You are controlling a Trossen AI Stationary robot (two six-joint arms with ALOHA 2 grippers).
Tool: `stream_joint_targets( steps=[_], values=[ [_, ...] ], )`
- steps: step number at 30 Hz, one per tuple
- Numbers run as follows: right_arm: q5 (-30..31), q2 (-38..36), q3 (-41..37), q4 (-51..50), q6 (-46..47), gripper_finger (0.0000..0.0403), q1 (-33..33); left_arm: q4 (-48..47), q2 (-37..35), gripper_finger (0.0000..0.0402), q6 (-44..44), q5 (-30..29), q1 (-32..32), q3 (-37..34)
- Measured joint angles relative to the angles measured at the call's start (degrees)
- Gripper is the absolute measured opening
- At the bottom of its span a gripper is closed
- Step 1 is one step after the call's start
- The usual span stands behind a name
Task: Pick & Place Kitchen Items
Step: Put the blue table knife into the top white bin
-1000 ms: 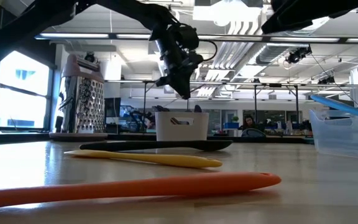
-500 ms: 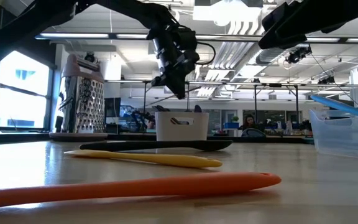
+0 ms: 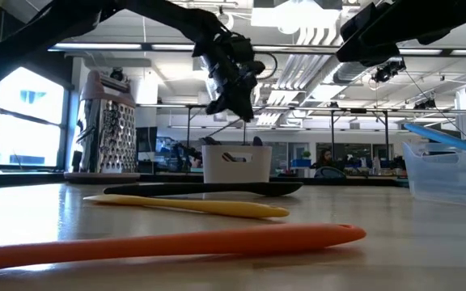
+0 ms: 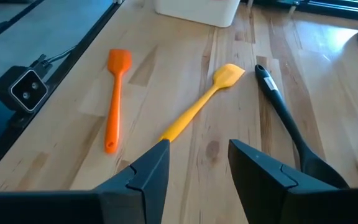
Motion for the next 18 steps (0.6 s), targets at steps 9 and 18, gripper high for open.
stream_joint_targets(
  steps=[9,18],
  values=[
    [-0.3,0.0,0.0,-1.2,0.0,0.0157,0.0,6.8,-0.2,0.0031,2.8,2.9,-0.7,5.5],
    [-3.8,0.0,0.0,-2.4,0.8,0.0157,0.3,16.9,0.5,0.0031,7.3,1.4,-3.3,1.3]
  ],
)
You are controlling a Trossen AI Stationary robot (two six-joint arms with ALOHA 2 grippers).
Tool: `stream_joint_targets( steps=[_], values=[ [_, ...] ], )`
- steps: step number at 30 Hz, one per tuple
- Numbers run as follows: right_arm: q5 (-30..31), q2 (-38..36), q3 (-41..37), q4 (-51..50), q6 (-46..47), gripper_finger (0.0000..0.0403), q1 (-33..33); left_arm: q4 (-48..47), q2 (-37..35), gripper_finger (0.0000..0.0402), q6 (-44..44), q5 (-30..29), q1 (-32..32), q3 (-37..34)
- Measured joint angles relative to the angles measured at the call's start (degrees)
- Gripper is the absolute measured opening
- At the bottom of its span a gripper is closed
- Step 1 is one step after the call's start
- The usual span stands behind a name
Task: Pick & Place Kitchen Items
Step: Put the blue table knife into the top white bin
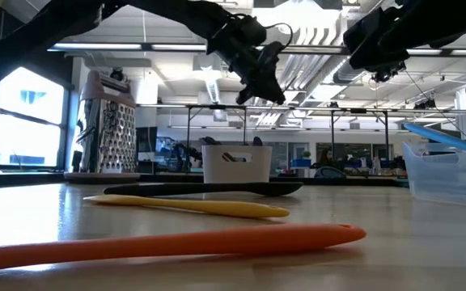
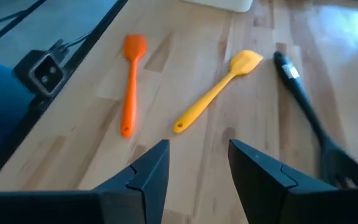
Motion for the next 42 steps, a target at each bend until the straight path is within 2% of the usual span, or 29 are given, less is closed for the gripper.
stream_joint_targets(
  steps=[5,8,13,17,21,25,29,32,34,38,42],
  values=[
    [-0.5,0.0,0.0,-2.0,1.7,0.0157,1.2,-2.4,0.0,0.0031,2.9,-4.0,0.2,-0.5],
    [-0.5,0.0,0.0,-3.1,2.5,0.0157,2.1,-3.6,-0.6,0.0031,3.8,-4.4,-0.3,-0.5],
    [-0.3,-1.3,0.0,-6.1,4.3,0.0157,2.9,-4.3,-5.8,0.0031,5.9,-7.8,-1.4,-0.5],
    [-0.4,-1.4,0.0,-6.9,5.6,0.0157,3.0,-0.3,-11.7,0.0031,7.5,-9.8,-1.9,-0.5],
    [-1.1,-1.4,0.0,-6.7,6.8,0.0157,3.0,7.7,-16.8,0.0031,10.2,-10.5,-2.6,-0.4],
    [-1.6,-1.4,0.0,-5.7,7.5,0.0157,3.7,11.8,-18.4,0.0031,13.5,-10.6,-4.0,-0.3],
    [-1.7,-1.5,0.0,-5.3,8.9,0.0157,4.7,8.2,-18.5,0.0031,14.2,-11.8,-4.2,-0.6],
    [-1.7,-2.3,0.0,-5.3,10.4,0.0157,5.6,1.8,-19.1,0.0031,14.4,-12.3,-5.1,-0.5],
    [-1.3,-2.9,0.0,-5.5,11.1,0.0157,6.0,-4.6,-20.6,0.0031,14.7,-14.7,-6.4,-0.6],
    [0.0,-3.6,0.0,-5.7,11.1,0.0157,6.2,-10.4,-26.1,0.0031,14.8,-21.5,-12.0,-0.6],
    [0.2,-3.6,0.0,-4.6,11.3,0.0157,6.2,-14.3,-33.5,0.0031,14.4,-32.9,-19.9,-0.4]
  ],
)
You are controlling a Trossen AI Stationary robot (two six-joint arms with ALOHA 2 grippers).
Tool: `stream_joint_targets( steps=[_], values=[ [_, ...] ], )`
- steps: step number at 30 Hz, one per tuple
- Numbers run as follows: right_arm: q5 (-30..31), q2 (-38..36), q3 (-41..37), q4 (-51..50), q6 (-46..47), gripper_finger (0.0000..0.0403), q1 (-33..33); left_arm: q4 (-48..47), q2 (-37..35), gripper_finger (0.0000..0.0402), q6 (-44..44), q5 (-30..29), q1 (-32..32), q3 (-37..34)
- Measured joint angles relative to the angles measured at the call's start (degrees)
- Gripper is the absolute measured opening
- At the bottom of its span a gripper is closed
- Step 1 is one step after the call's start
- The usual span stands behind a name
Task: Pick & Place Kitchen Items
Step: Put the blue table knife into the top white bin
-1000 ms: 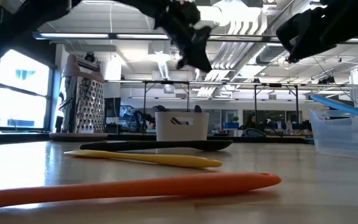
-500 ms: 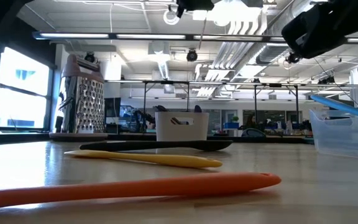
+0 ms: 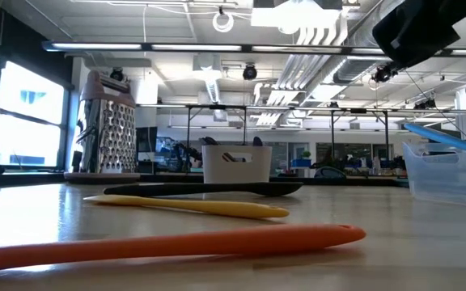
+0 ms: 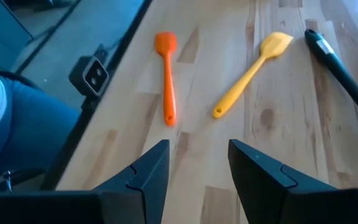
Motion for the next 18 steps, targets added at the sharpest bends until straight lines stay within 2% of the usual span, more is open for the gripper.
stream_joint_targets(
  steps=[4,6,8,11,14,18],
  values=[
    [0.0,0.0,0.0,2.3,0.0,0.0157,0.3,-2.8,-7.7,0.0031,-2.9,-12.1,-9.7,-0.6],
    [0.9,0.0,0.0,3.6,0.0,0.0157,0.8,-1.0,-11.9,0.0031,-3.8,-18.6,-15.5,-3.6],
    [2.0,0.1,0.0,4.9,-0.1,0.0157,1.3,2.5,-16.2,0.0031,-4.0,-24.3,-20.3,-9.3],
    [3.0,0.2,0.0,6.0,-0.3,0.0157,2.0,12.5,-23.9,0.0031,-3.5,-30.6,-25.8,-23.6],
    [3.0,0.2,0.0,6.3,-0.3,0.0157,2.6,29.7,-32.9,0.0031,0.2,-31.0,-27.6,-42.4],
    [2.8,0.2,0.0,6.5,-0.1,0.0157,3.1,61.4,-43.4,0.0031,9.2,-21.9,-24.5,-66.9]
  ],
)
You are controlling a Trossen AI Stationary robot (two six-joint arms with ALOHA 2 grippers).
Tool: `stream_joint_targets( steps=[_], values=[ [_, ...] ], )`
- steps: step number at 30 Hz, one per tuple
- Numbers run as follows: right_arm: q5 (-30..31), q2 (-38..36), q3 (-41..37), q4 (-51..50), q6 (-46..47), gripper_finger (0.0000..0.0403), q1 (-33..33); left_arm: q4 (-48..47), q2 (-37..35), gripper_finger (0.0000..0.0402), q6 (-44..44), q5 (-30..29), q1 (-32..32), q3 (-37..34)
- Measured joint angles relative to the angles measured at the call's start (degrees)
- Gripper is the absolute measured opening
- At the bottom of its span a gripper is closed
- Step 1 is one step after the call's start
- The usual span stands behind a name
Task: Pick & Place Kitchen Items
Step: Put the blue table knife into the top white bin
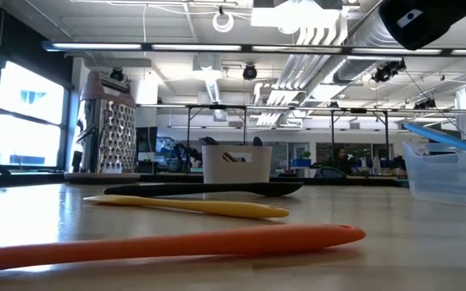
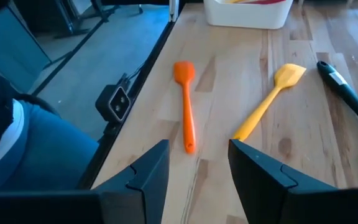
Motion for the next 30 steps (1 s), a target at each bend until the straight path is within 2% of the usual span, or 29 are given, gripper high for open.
stream_joint_targets(
  steps=[3,5,7,9,12,15,18,25,30],
  values=[
    [-0.9,0.0,0.0,0.0,0.2,0.0157,0.0,20.6,-2.9,0.0031,2.2,7.5,7.2,-15.2],
    [-1.3,0.0,0.0,0.1,0.3,0.0157,0.0,32.0,-2.3,0.0031,-1.0,15.3,13.5,-23.2],
    [-1.3,0.0,0.0,0.1,0.3,0.0157,0.0,42.3,1.1,0.0031,-5.5,23.1,20.2,-27.8],
    [-0.9,0.0,0.0,0.0,0.3,0.0157,0.0,50.7,6.1,0.0031,-10.3,27.9,25.3,-30.3],
    [0.1,0.0,0.0,-0.4,0.3,0.0157,0.0,59.1,16.3,0.0031,-14.5,32.0,31.0,-30.0],
    [1.4,0.0,0.0,-1.2,0.3,0.0157,-0.2,64.2,26.0,0.0031,-16.3,35.9,34.1,-26.7],
    [2.8,0.0,0.0,-1.8,0.3,0.0157,-0.2,66.6,33.3,0.0031,-15.1,35.4,36.3,-24.2],
    [3.4,0.1,0.0,-4.7,1.7,0.0157,-0.6,68.1,42.7,0.0031,-16.3,36.0,41.4,-21.2],
    [3.2,0.1,0.0,-6.0,0.8,0.0157,-2.4,68.8,49.4,0.0031,-18.2,37.6,42.4,-18.3]
  ],
)
